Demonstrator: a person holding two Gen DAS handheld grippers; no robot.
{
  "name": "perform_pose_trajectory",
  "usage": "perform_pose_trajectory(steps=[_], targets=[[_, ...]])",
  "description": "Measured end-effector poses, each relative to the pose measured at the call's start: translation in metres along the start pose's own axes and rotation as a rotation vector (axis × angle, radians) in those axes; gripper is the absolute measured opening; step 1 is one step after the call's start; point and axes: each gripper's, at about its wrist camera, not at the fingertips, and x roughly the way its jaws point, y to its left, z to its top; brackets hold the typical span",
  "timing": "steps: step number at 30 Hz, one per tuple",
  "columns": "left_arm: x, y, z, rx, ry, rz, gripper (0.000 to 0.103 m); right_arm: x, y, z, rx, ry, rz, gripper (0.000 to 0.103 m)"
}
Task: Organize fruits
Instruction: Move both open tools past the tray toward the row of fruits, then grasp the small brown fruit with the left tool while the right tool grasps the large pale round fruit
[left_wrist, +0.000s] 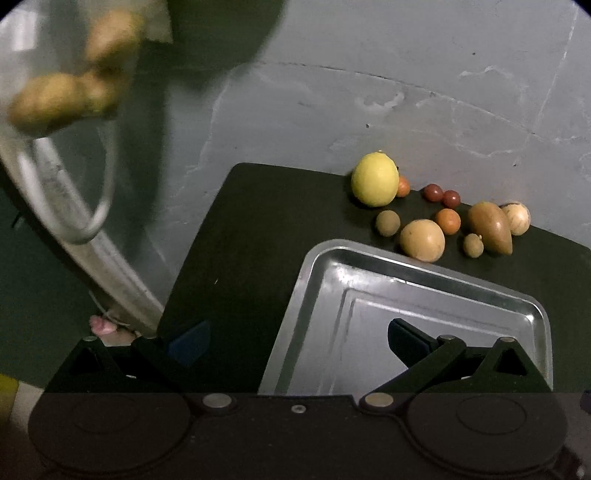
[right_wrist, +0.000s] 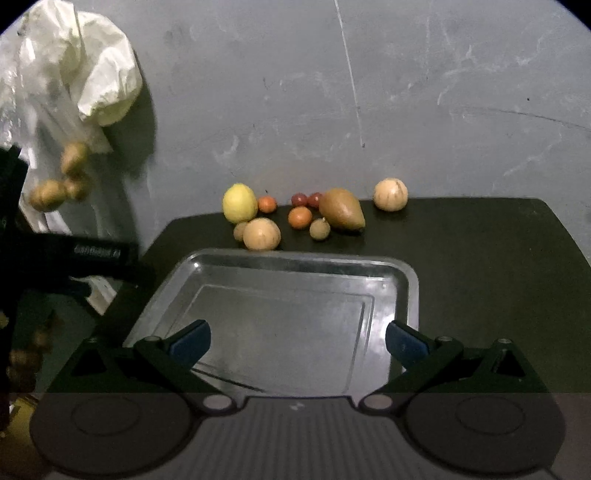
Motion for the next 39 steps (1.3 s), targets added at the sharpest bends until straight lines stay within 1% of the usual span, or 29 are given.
perform_pose_trajectory(steps=[5, 8, 11, 16, 19, 24, 28, 31, 34, 38, 39], targets=[[0.027, 0.002, 0.018, 0.023, 0.015, -0.038, 0.102, 0.010, 0.017, -0.009, -0.007, 0.044, -0.054, 0.103], [0.043, 0.002, 0.031, 0.037, 0.008, -0.070, 0.102, 0.018, 0.027, -0.008, -0.020, 0.047, -0.087, 0.103], [0.057, 0.003, 0.045, 0.050, 0.005, -0.108, 0.102, 0.030, 0.037, 0.000, -0.039, 0.041, -0.117, 0.103], [0.076, 0.003, 0.066, 0.068, 0.005, -0.161, 0.102, 0.053, 0.050, 0.024, -0.060, 0.012, -0.158, 0.103], [0.089, -0.003, 0.075, 0.081, 0.012, -0.176, 0.102, 0.069, 0.058, 0.035, -0.083, -0.005, -0.169, 0.103], [0.107, -0.009, 0.086, 0.078, 0.040, -0.208, 0.102, 0.101, 0.067, 0.050, -0.119, -0.002, -0.186, 0.103], [0.118, -0.015, 0.089, 0.085, 0.064, -0.243, 0.102, 0.121, 0.070, 0.061, -0.141, -0.006, -0.190, 0.103], [0.127, -0.021, 0.091, 0.087, 0.081, -0.263, 0.100, 0.137, 0.069, 0.067, -0.147, -0.002, -0.192, 0.103], [0.135, -0.025, 0.092, 0.088, 0.094, -0.281, 0.096, 0.147, 0.068, 0.070, -0.153, -0.006, -0.185, 0.099], [0.140, -0.031, 0.094, 0.095, 0.094, -0.302, 0.094, 0.160, 0.067, 0.076, -0.160, -0.003, -0.191, 0.092], [0.140, -0.032, 0.094, 0.096, 0.094, -0.311, 0.094, 0.163, 0.067, 0.076, -0.158, -0.001, -0.191, 0.091]])
